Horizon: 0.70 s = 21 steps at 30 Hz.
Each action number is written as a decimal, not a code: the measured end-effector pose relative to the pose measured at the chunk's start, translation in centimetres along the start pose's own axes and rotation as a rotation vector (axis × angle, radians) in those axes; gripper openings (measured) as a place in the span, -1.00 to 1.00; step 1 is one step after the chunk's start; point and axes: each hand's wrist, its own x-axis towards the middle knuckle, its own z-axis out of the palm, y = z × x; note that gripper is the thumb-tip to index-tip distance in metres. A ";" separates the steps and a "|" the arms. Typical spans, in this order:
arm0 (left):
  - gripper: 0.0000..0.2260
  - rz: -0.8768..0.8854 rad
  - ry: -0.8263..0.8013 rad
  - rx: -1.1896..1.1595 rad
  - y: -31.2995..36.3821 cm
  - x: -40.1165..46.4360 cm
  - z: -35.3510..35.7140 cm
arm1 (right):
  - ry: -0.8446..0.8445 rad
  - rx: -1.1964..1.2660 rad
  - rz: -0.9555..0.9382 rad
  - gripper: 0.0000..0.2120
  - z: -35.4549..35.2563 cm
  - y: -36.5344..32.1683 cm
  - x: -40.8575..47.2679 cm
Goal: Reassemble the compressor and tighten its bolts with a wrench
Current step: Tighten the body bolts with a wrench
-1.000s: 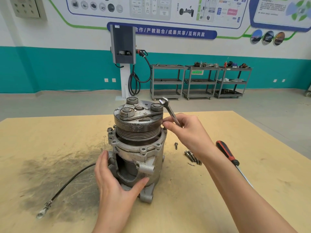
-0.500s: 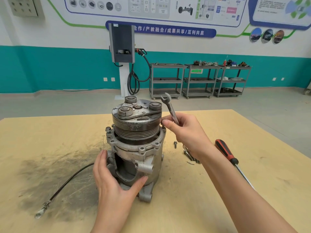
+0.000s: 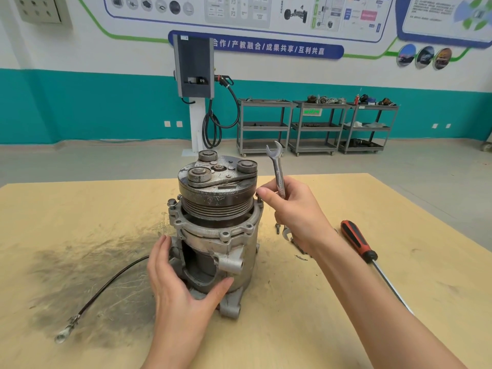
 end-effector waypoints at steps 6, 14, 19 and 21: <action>0.06 0.000 0.005 0.015 0.0 0.1 0.0 | -0.021 0.022 -0.007 -0.93 -0.1 -0.1 0.1; 0.04 0.026 0.010 0.006 -0.1 0.2 -0.1 | -0.046 0.071 0.031 -0.92 0.0 0.1 0.1; 0.04 0.013 0.011 0.014 0.0 0.1 -0.1 | -0.034 0.093 0.036 -0.91 0.1 -0.1 0.1; 0.04 0.007 0.009 0.020 0.0 0.1 -0.1 | -0.081 0.126 0.065 -0.95 -0.4 -0.2 0.1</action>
